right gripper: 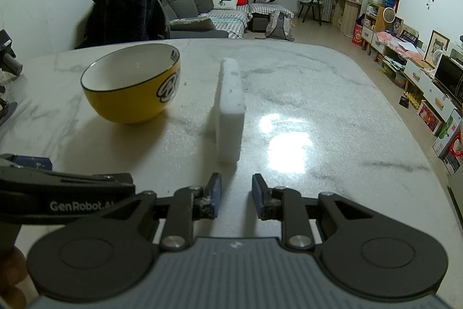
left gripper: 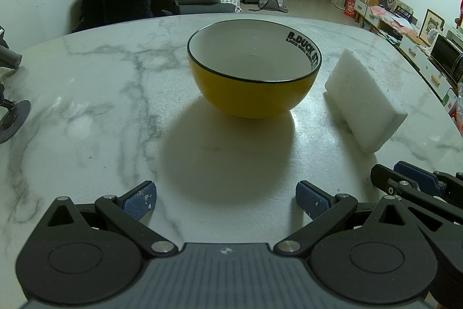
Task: Clean bowl
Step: 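Move both tools toward the yellow bowl and white sponge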
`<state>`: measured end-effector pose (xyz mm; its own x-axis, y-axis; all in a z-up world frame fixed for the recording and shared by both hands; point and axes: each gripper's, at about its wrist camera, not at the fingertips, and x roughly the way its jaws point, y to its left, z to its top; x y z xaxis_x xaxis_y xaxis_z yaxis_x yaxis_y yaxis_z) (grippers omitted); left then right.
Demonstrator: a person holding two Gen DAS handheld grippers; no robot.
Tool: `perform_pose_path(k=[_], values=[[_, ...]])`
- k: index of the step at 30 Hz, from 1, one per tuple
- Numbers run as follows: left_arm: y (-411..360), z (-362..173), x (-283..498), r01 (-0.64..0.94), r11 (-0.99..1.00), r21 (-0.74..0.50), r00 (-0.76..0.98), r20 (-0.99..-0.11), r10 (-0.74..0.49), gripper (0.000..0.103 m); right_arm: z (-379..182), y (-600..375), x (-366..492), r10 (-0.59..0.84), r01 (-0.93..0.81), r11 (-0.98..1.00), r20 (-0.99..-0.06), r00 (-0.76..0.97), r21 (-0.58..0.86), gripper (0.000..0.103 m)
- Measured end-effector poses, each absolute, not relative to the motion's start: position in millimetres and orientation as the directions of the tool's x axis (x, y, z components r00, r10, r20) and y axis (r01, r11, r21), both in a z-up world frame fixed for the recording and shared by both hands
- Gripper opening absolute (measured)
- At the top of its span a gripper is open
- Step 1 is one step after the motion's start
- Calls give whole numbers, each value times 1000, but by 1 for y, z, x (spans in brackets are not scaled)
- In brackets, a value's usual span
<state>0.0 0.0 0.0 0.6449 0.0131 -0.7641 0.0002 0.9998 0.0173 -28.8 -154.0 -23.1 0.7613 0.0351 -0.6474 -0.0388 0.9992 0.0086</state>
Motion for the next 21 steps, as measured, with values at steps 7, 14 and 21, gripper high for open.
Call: perform_pose_path(k=[7, 14, 21], values=[[2, -1, 2, 6, 1000, 17, 648, -762, 9, 103, -23, -153, -25, 39, -43, 999, -645, 763, 9, 26], [6, 1, 3, 20, 1000, 17, 655, -756, 0, 103, -19, -154, -27, 47, -48, 999, -640, 767, 17, 26], [16, 1, 7, 90, 996, 16, 667, -744, -48, 103, -19, -153, -27, 81, -72, 997, -628, 774, 39, 29]])
